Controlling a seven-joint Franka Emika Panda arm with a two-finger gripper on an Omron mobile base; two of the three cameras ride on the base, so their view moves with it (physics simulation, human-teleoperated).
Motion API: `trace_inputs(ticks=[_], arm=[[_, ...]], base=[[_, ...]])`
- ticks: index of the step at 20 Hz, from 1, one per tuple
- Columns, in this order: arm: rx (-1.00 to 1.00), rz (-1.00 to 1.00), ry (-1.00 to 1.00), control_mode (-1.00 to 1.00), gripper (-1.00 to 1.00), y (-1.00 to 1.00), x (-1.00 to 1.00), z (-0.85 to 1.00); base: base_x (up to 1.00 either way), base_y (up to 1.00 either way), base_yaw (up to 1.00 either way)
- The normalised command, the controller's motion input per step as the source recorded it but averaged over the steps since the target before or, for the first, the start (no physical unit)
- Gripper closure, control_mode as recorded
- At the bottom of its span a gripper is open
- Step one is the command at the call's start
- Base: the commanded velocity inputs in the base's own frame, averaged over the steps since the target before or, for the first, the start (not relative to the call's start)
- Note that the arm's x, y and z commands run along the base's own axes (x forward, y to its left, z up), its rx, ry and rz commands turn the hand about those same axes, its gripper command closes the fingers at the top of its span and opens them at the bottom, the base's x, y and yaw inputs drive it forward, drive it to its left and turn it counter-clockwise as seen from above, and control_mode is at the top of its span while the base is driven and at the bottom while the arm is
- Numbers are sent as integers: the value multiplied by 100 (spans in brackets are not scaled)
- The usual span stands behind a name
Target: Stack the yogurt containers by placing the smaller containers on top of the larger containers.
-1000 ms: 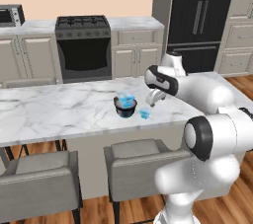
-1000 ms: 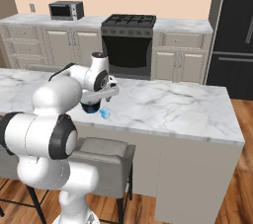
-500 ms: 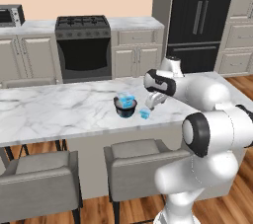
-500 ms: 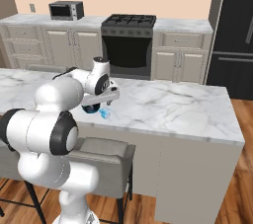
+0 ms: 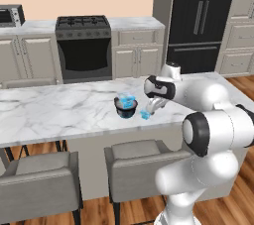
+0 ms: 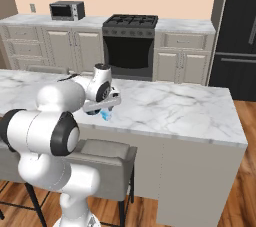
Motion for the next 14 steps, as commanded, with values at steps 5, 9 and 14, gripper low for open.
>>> trace_inputs(ticks=[5, 9, 14], arm=[[0, 0, 0, -100, -100, 0, 0, -23], [0, 0, 0, -100, -100, 0, 4, -21], [0, 0, 0, -100, -100, 0, 10, -15]], base=[[0, 0, 0], [0, 0, 0], [0, 0, 0]])
